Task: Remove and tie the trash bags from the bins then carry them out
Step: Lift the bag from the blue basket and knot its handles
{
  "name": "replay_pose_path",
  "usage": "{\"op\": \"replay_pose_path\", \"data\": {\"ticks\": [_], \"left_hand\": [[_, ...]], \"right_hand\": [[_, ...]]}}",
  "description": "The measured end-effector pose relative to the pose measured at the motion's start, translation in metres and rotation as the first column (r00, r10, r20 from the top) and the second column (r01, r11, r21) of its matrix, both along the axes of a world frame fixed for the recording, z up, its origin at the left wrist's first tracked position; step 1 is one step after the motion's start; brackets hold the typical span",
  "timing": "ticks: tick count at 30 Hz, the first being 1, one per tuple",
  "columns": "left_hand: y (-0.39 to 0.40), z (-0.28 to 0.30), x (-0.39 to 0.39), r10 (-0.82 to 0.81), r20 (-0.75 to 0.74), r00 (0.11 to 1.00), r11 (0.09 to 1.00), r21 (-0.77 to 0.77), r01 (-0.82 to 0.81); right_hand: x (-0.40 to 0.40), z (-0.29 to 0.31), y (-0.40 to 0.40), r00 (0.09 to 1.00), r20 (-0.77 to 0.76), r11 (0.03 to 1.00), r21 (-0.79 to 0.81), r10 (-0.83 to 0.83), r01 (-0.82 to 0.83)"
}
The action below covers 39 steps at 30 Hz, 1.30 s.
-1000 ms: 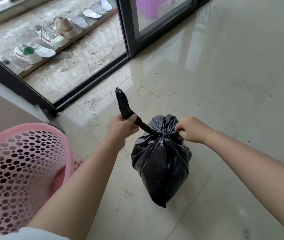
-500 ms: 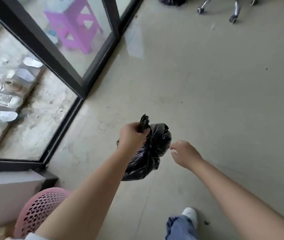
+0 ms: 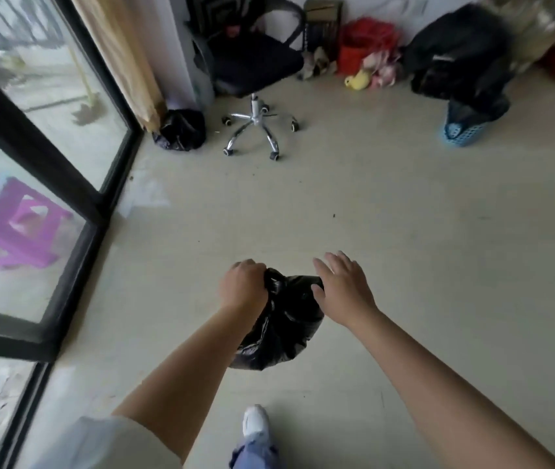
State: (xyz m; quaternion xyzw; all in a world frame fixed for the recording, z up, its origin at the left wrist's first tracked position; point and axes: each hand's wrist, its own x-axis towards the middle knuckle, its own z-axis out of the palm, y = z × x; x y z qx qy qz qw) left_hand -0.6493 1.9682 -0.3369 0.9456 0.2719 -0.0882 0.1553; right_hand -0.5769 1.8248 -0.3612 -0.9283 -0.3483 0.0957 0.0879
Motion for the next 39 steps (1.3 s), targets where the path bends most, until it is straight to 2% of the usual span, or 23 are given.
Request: {"op": "replay_pose_path", "data": {"ticks": [8, 16, 20, 27, 34, 39], "left_hand": [[-0.023, 0.016, 0.216, -0.228, -0.048, 0.972, 0.971, 0.057, 0.23], [-0.063, 0.026, 0.442, -0.298, -0.1, 0.949, 0.95, 0.065, 0.305], [-0.084, 0.018, 0.559, -0.269, -0.106, 0.957, 0.957, 0.083, 0.278], [-0.119, 0.009, 0.758, -0.076, -0.112, 0.991, 0.997, 0.021, 0.079], [-0.144, -0.009, 0.94, -0.053, -0.075, 0.996, 0.998, -0.039, 0.051], [-0.15, -0.033, 1.077, -0.091, -0.113, 0.989, 0.995, -0.06, 0.085]], "right_hand": [[0.188, 0.017, -0.036, 0.965, -0.015, 0.958, -0.126, -0.261, 0.257], [0.397, 0.031, -0.085, 0.902, -0.052, 0.9, -0.108, -0.429, 0.422], [0.512, 0.018, -0.116, 0.895, -0.091, 0.896, -0.139, -0.436, 0.422], [0.726, 0.014, -0.169, 0.903, -0.113, 0.904, -0.159, -0.415, 0.396], [0.907, 0.0, -0.185, 0.922, -0.124, 0.918, -0.209, -0.368, 0.338], [1.044, -0.018, -0.186, 0.916, -0.13, 0.912, -0.22, -0.38, 0.347]]}}
